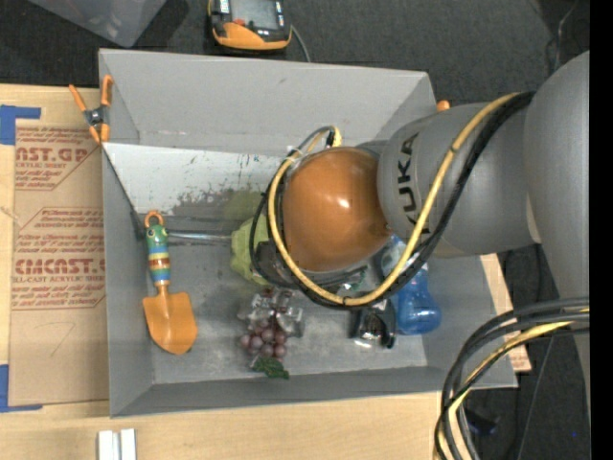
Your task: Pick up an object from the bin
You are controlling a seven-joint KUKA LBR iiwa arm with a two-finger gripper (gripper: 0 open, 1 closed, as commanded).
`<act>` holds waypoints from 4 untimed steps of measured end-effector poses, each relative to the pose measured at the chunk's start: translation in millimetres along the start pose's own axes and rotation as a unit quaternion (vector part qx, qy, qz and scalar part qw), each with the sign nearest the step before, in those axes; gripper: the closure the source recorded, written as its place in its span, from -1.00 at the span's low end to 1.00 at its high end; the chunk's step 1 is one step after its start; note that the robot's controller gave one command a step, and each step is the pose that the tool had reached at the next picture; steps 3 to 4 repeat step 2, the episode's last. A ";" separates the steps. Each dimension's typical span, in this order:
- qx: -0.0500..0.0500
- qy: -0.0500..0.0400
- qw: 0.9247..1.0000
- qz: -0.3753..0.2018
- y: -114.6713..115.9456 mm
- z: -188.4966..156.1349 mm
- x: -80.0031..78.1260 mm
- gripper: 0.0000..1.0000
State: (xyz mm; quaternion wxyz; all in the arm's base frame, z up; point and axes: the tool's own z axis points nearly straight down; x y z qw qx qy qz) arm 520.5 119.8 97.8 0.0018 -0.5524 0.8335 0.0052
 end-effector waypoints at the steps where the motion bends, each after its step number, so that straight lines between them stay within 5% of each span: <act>1: -0.002 0.000 1.000 0.000 1.4 -30.0 -0.5 1.00; 2: 0.000 -0.001 1.000 0.000 0.5 -61.3 -1.2 1.00; 4: 0.000 -0.001 1.000 0.000 0.5 -61.3 -1.2 1.00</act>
Offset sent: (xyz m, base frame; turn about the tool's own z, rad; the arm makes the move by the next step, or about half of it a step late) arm -0.0010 0.0004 0.0213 -0.0012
